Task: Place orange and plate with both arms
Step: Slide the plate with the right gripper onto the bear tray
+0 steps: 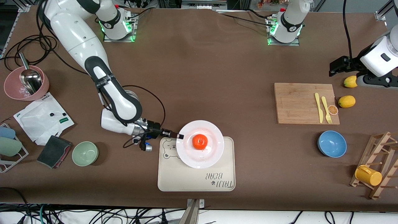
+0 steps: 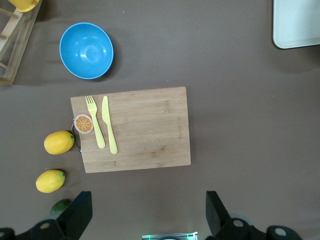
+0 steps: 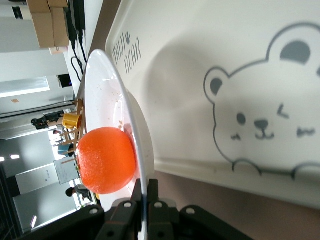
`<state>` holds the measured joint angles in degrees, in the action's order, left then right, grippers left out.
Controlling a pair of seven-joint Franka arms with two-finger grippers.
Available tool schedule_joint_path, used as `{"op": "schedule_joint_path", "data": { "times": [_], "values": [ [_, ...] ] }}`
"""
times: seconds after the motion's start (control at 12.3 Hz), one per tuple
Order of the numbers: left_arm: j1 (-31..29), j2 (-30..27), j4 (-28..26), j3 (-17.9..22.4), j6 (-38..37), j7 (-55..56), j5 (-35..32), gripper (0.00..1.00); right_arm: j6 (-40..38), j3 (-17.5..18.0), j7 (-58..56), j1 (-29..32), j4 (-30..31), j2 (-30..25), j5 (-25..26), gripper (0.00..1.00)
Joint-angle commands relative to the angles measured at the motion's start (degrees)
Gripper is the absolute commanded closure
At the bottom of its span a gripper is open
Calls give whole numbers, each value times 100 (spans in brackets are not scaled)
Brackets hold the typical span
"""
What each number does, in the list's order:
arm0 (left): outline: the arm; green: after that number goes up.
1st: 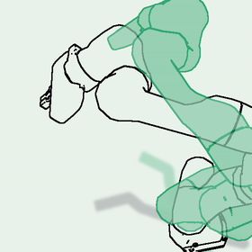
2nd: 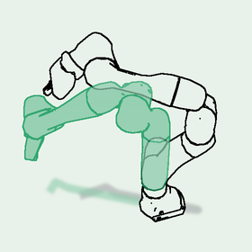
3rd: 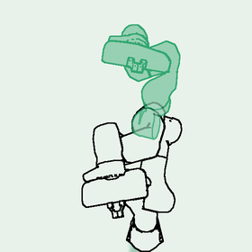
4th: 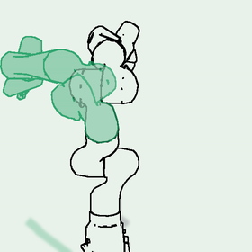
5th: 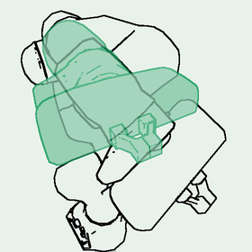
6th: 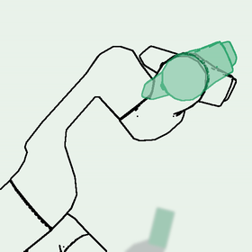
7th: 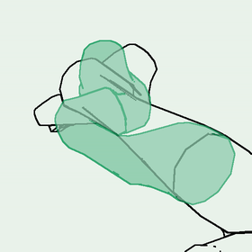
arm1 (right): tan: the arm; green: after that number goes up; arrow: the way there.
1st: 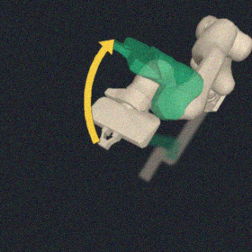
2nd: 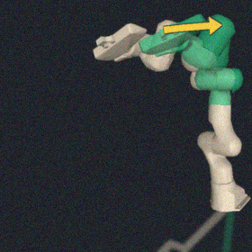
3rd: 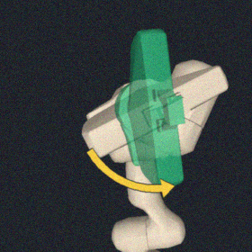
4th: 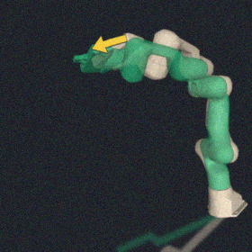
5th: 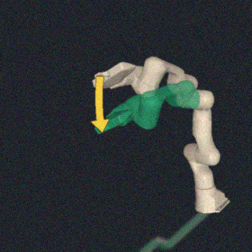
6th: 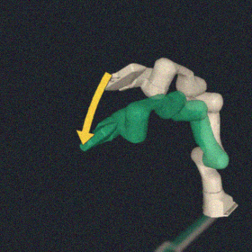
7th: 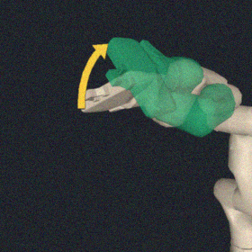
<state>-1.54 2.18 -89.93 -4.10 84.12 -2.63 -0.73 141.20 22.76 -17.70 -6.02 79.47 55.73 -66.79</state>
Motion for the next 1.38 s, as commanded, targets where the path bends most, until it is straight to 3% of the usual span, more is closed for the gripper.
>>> {"op": "schedule_joint_path", "data": {
  "times": [0.0, 0.24, 0.73, 1.14, 1.3],
  "values": [
    [-22, 37, 124, -12, -115, 17, -15, 0, -75, 53, 171, -118, -941, 657, 149, 100],
    [-22, 37, 125, -12, -124, 17, -7, 0, -57, -209, 145, -398, -1547, 1140, 167, 100],
    [-22, 37, 116, -12, -159, 17, 2, 0, -75, -307, -39, -391, -1435, 1107, 158, 100],
    [-22, 37, 116, -20, -194, 17, 2, 0, -58, -307, -102, -373, -1242, 966, 271, 60],
    [-22, 37, 116, -20, -194, 17, 2, 0, -22, -307, -49, -356, -665, 433, 666, 59]
  ]
}}
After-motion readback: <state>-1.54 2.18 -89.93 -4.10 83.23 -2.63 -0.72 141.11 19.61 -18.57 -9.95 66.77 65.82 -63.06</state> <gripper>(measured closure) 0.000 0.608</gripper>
